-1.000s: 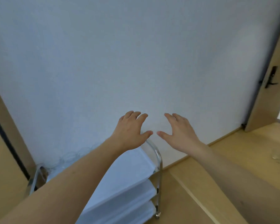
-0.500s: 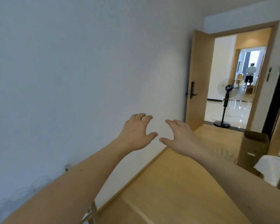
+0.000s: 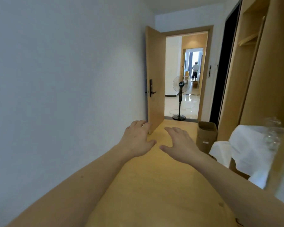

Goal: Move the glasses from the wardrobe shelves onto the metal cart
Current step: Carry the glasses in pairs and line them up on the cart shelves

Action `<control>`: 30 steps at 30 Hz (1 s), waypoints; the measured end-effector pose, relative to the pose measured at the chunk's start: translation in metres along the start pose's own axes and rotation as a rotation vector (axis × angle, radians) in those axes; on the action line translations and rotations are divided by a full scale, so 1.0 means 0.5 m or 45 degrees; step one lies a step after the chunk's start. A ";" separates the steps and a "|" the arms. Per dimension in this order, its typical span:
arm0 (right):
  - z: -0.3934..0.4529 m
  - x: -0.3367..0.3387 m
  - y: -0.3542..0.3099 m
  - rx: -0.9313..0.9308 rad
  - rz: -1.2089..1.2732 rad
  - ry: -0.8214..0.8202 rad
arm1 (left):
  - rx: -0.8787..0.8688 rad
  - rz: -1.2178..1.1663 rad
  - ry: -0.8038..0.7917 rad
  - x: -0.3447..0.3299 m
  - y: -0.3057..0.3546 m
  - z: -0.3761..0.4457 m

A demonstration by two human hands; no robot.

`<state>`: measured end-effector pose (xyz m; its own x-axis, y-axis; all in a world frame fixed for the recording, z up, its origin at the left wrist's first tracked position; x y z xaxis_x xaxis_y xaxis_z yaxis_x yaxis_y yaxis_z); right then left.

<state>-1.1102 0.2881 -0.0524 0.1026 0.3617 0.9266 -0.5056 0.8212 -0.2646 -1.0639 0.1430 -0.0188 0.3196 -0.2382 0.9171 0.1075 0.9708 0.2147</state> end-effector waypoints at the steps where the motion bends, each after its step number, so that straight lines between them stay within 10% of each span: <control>1: 0.018 -0.005 0.008 -0.033 -0.015 0.013 | -0.027 -0.017 -0.002 -0.011 -0.010 0.026; 30: 0.390 -0.021 0.253 -0.531 -0.197 0.133 | -0.568 -0.241 -0.146 -0.209 -0.029 0.591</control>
<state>-1.3421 0.3023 -0.0435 0.2463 0.2457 0.9375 -0.0914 0.9689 -0.2299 -1.3771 0.1628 -0.0183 0.1529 -0.3798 0.9124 0.5537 0.7976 0.2392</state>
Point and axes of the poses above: each hand's wrist, its own z-axis towards the middle knuckle, its own x-axis out of the back of the hand, y = z × x, the point moved 8 cm from there along z, towards the middle knuckle, and after that the axes turned 4 degrees about -z, right-handed, at the moved point
